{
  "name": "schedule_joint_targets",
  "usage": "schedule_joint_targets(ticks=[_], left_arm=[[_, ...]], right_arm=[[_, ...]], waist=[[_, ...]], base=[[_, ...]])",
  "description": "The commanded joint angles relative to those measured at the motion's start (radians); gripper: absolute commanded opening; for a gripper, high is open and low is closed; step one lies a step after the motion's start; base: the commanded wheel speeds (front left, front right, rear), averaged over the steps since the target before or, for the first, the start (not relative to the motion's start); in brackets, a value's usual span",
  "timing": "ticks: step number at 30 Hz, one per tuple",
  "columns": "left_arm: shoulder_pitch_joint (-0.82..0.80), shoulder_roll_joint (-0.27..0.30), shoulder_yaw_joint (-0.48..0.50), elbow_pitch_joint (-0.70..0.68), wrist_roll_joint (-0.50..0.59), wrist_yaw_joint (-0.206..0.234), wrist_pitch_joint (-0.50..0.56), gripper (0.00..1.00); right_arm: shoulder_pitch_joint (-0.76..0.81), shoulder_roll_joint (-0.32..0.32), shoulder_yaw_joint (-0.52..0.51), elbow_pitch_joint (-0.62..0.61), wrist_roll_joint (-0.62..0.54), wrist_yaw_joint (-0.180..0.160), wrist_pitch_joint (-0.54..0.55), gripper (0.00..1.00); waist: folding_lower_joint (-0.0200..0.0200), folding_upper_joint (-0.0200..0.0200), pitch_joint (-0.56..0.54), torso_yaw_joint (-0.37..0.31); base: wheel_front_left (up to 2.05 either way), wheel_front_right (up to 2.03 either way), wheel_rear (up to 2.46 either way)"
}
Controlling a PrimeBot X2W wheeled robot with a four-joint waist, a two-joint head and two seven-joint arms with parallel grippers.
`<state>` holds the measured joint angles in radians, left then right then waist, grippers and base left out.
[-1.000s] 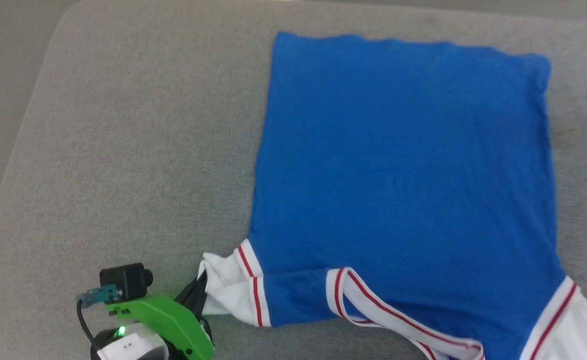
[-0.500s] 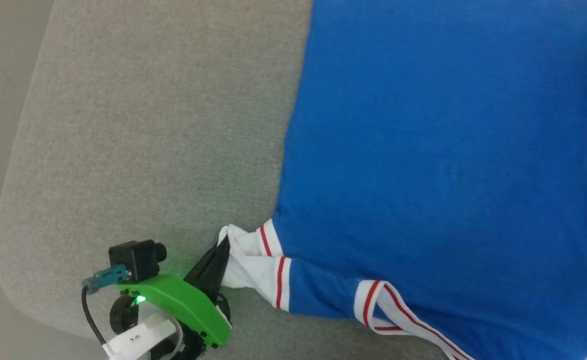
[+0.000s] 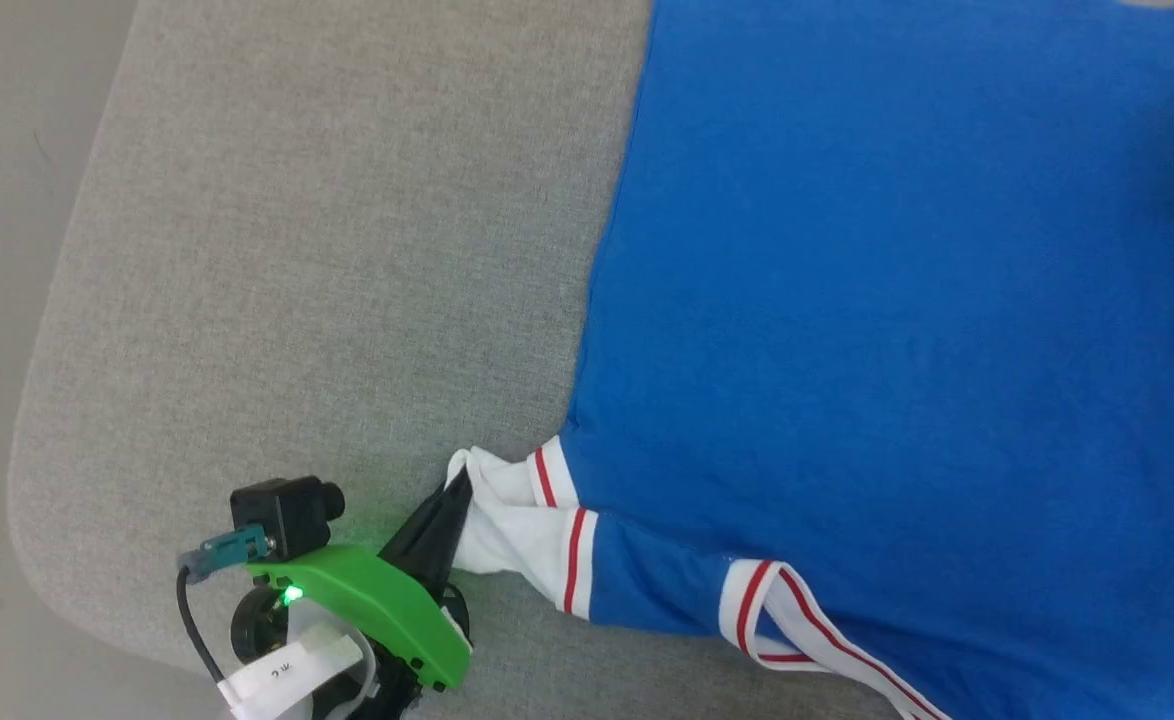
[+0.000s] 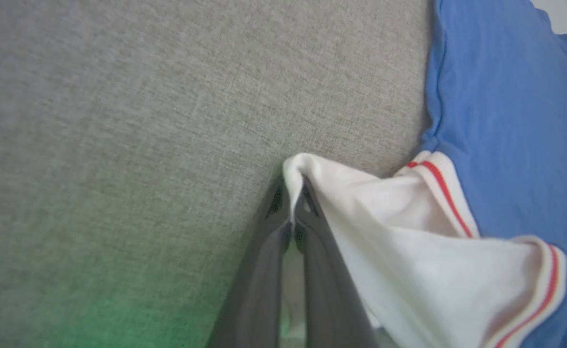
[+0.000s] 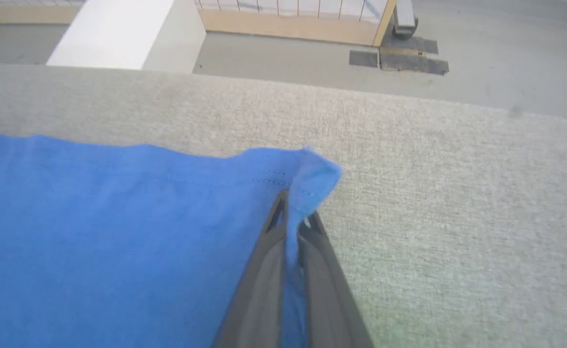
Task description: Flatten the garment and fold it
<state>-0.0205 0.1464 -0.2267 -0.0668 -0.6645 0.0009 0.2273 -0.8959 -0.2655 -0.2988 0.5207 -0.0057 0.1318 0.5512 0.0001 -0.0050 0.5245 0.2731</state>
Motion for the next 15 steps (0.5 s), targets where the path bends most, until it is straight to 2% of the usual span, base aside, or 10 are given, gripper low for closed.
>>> schedule_joint_targets(ticks=[1,4,8,11,15], left_arm=[[0.022,0.019,0.013,0.068,0.001,0.03,0.018,0.0],[0.04,0.027,0.017,0.072,-0.001,0.034,0.019,0.0],[0.077,0.042,0.023,0.062,-0.001,0.048,0.031,0.0],[0.11,0.055,0.029,0.046,-0.002,0.062,0.043,0.0],[0.154,0.073,0.037,0.02,-0.006,0.078,0.063,0.0]], right_arm=[[0.042,-0.001,0.008,-0.019,0.029,-0.001,-0.082,0.0],[0.149,-0.007,0.018,-0.046,0.075,-0.001,-0.273,0.0],[0.298,-0.002,-0.018,-0.069,0.109,-0.001,-0.431,0.0],[0.405,0.008,-0.063,-0.093,0.119,-0.001,-0.484,0.0],[0.566,0.029,-0.144,-0.15,0.117,-0.001,-0.467,0.0]], waist=[[-0.0001,0.005,-0.035,-0.011],[-0.0001,0.005,-0.089,-0.027],[-0.0001,0.005,-0.175,-0.055],[-0.0001,0.005,-0.24,-0.081],[-0.0001,0.005,-0.315,-0.121]], base=[[0.0,0.0,0.0],[0.0,0.0,0.0],[0.0,0.0,0.0],[0.0,0.0,0.0],[0.0,0.0,0.0]])
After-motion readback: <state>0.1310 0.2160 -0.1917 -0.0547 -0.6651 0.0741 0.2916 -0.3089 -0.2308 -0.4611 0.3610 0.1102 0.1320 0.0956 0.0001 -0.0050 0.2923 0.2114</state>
